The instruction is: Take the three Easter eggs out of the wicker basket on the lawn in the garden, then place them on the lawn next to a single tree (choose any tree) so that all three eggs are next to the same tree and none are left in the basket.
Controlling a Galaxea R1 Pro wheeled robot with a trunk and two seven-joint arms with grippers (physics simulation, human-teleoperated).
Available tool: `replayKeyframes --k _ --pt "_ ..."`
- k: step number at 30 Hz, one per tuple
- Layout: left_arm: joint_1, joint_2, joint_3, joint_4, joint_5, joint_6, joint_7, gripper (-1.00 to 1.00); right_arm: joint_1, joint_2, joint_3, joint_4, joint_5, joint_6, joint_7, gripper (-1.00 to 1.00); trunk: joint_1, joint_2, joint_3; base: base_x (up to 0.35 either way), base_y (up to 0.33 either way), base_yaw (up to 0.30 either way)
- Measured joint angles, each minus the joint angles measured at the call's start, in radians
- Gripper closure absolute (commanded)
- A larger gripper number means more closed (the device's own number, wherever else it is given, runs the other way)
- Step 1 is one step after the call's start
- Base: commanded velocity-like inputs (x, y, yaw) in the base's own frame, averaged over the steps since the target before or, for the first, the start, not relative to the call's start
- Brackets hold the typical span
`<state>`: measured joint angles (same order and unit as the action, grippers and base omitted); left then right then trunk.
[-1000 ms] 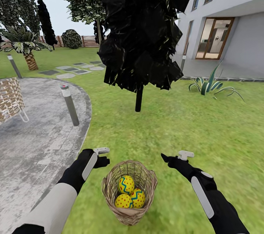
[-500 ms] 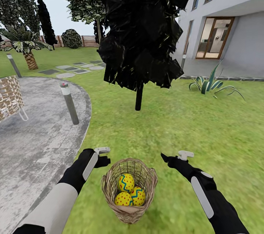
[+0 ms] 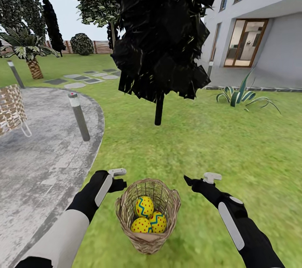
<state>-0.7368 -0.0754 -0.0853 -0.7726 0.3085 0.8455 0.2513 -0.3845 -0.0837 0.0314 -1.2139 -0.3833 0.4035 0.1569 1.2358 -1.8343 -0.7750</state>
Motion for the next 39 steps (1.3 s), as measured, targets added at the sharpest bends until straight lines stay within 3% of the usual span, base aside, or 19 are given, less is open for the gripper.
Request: replayKeyframes --k 33,39 --pt "0.000 -0.002 0.003 -0.050 0.008 0.000 -0.001 -1.00 0.000 0.000 0.000 -0.001 0.000 0.000 0.001 -1.00 0.127 -0.231 -0.103 0.000 0.000 0.000" --pt "0.000 -0.004 0.003 -0.051 0.008 0.004 -0.001 -1.00 0.000 -0.001 -0.003 -0.066 -0.001 0.025 -0.004 -1.00 0.150 -0.273 -0.122 0.000 0.000 0.000"
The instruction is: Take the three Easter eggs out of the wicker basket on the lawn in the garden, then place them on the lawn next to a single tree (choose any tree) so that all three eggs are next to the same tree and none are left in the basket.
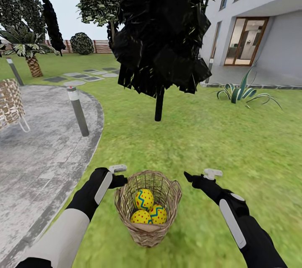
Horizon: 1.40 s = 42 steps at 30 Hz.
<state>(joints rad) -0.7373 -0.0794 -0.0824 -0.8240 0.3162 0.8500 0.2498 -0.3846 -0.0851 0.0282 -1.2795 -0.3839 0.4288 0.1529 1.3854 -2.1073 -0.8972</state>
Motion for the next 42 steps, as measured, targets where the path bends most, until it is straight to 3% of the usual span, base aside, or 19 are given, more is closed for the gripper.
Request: replayKeyframes --k 6,8,9,10,15,42 --pt "-0.005 0.000 0.000 0.000 0.000 0.008 0.000 -1.00 -0.032 0.001 -0.004 -0.041 -0.021 0.107 0.007 -1.00 0.023 -0.042 -0.019 0.000 0.000 0.000" --pt "-0.007 0.001 0.001 0.000 0.000 0.011 0.000 -1.00 -0.056 0.002 -0.005 -0.040 -0.061 0.137 0.008 -1.00 0.031 -0.056 -0.025 0.000 0.000 0.000" --pt "-0.011 0.001 0.001 0.000 0.000 0.012 0.000 -1.00 -0.075 0.001 -0.005 -0.038 -0.118 0.148 0.008 -1.00 0.035 -0.063 -0.028 0.000 0.000 0.000" --pt "-0.016 0.001 0.001 0.000 0.000 0.013 0.000 -1.00 -0.082 -0.001 -0.006 -0.038 -0.139 0.150 0.009 -1.00 0.038 -0.070 -0.031 0.000 0.000 0.000" --pt "-0.031 0.001 0.001 0.000 0.000 0.014 0.000 -1.00 -0.093 -0.004 -0.007 -0.038 -0.188 0.155 0.008 -1.00 0.058 -0.105 -0.047 0.000 0.000 0.000" --pt "-0.032 -0.001 0.000 0.004 0.003 0.015 -0.002 -1.00 -0.094 -0.003 -0.008 -0.036 -0.197 0.157 0.007 -1.00 0.061 -0.112 -0.050 0.101 0.000 0.000"
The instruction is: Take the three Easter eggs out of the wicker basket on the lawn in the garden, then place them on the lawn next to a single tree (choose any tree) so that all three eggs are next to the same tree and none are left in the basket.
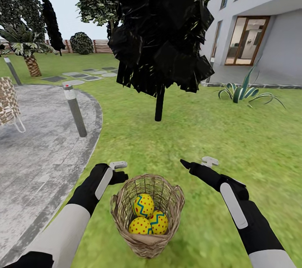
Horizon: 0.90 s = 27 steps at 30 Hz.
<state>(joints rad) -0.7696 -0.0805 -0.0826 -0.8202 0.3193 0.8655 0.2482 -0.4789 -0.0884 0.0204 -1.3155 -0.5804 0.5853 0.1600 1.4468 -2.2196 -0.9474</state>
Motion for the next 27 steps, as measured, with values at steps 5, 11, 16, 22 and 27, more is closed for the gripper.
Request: replayKeyframes --k 5,11,16,22,27 --pt "0.000 -0.001 -0.002 -0.003 -0.001 0.000 0.000 -1.00 0.000 0.000 -0.001 0.000 0.000 0.000 0.000 -1.00 0.008 -0.014 -0.006 0.001 0.000 0.000" --pt "0.000 0.006 0.001 -0.001 -0.001 0.000 0.000 -1.00 0.000 0.000 -0.001 0.000 -0.001 0.000 0.000 -1.00 0.031 -0.056 -0.025 0.000 0.000 0.000" --pt "0.000 0.011 0.001 0.005 -0.001 -0.001 -0.003 -1.00 0.000 -0.001 -0.001 -0.001 -0.001 -0.001 0.002 -1.00 0.050 -0.091 -0.041 0.000 0.000 0.000" --pt "0.011 0.023 -0.001 0.020 -0.005 0.010 -0.014 -1.00 -0.001 -0.013 -0.008 -0.001 0.004 -0.008 0.003 -1.00 0.065 -0.119 -0.053 0.000 0.000 0.000" --pt "0.040 0.027 -0.001 0.048 -0.006 0.038 0.004 -1.00 -0.001 -0.028 -0.007 0.000 0.003 -0.005 0.004 -1.00 0.065 -0.119 -0.053 0.000 0.000 0.000"
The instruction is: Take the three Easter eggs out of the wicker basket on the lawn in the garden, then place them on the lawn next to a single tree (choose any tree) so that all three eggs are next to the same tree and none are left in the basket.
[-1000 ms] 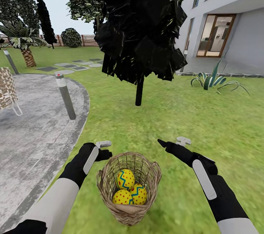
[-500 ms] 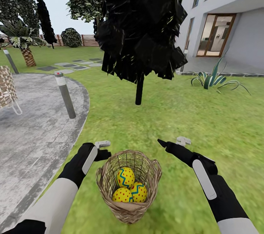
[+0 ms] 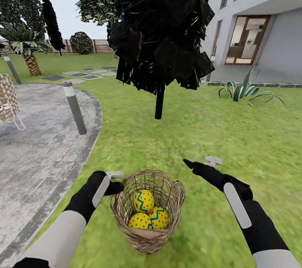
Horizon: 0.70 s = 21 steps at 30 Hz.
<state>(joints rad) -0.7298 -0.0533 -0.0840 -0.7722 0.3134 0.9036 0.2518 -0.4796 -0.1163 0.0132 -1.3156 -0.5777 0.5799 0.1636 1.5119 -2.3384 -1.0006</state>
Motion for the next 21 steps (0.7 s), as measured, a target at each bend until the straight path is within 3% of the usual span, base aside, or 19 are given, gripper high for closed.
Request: replayKeyframes --k 17,21 --pt "0.000 0.004 0.001 0.095 -0.004 0.096 0.001 -1.00 0.000 -0.004 0.000 0.000 0.000 -0.001 -0.001 -1.00 0.000 0.000 0.000 0.000 0.000 0.000" --pt "0.000 0.005 0.001 0.128 -0.003 0.105 0.000 -1.00 0.000 -0.004 0.000 0.000 0.000 -0.001 -0.002 -1.00 0.015 -0.028 -0.012 0.000 0.000 0.000"
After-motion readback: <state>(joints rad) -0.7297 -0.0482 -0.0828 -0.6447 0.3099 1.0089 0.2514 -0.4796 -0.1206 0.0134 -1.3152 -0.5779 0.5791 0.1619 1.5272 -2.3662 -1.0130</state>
